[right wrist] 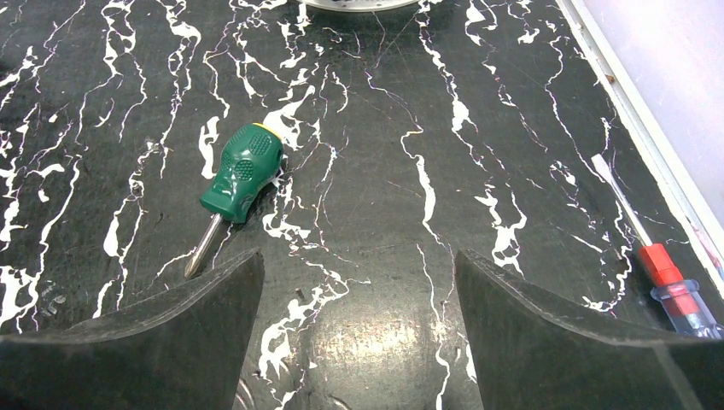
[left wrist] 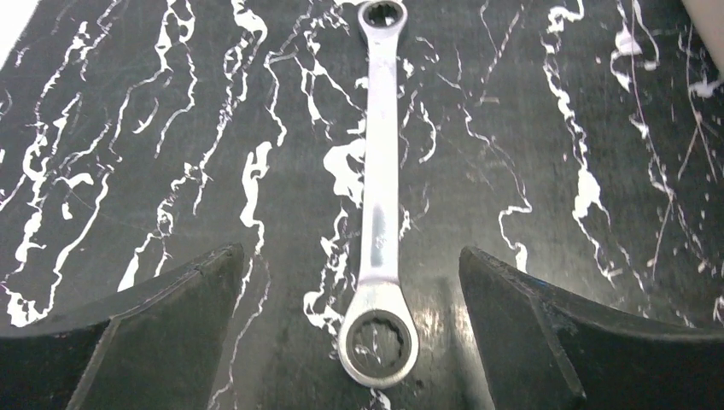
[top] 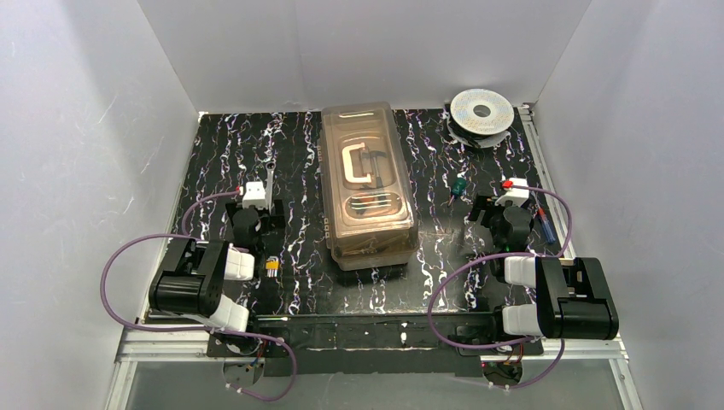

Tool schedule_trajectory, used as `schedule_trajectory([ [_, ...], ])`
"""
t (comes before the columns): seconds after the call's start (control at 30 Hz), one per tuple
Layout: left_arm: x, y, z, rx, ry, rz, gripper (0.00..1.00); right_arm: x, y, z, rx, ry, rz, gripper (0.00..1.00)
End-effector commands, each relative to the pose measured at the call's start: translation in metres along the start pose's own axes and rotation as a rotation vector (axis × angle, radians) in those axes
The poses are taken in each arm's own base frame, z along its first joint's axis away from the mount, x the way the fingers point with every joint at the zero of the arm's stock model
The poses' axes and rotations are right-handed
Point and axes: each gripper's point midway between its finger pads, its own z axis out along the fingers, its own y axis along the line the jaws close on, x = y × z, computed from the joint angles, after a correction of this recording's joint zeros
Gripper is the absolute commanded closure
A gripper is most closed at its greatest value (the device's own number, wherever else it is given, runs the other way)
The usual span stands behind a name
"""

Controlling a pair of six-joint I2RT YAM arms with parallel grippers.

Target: Pack the tool kit

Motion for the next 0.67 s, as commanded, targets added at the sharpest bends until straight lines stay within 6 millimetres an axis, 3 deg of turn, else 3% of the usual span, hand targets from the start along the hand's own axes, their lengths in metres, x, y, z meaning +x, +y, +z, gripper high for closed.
schedule_trajectory([
  [0.0, -0.0151, 0.0044, 0.0078, -0.02, -0.022, -0.043, 0.02, -0.025, 0.0021, 0.0059, -0.011, -0.07, -0.004, 0.1],
  [0.63, -0.0132, 0.0042, 0.0093, -0.008, 0.001, -0.049, 0.02, -0.0241, 0.0032, 0.0059, -0.018, -0.066, -0.004, 0.08],
])
